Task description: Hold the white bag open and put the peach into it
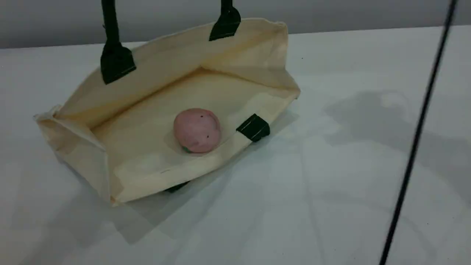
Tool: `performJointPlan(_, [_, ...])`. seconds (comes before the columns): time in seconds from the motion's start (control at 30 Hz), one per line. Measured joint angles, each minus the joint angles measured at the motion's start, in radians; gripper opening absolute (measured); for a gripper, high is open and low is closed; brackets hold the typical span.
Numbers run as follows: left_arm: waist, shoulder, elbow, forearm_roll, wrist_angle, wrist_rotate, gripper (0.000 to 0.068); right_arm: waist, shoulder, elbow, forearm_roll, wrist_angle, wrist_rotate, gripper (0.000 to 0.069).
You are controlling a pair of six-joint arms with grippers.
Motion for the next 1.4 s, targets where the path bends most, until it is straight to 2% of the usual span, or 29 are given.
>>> performJointPlan(0.33, [0.0,0.0,0.0,-0.035,0.0,0.0,0.0085,-0.006,-0.172,0.0,-0.388,0.066,0.329,0.0017])
performJointPlan(0.57, [0.0,0.0,0.0,-0.034,0.0,0.0,0.0085,-0.006,-0.227,0.0,-0.6,0.141,0.512,0.001])
performJointPlan(1.23, [0.0,0.0,0.0,-0.036,0.0,0.0,0.0085,-0.006,-0.318,0.0,-0.606,0.146,0.521,0.001])
performJointPlan(1.4, [0.0,0.0,0.0,-0.093,0.0,0.0,0.0085,-0.006,-0.317,0.0,-0.601,0.146,0.521,0.001])
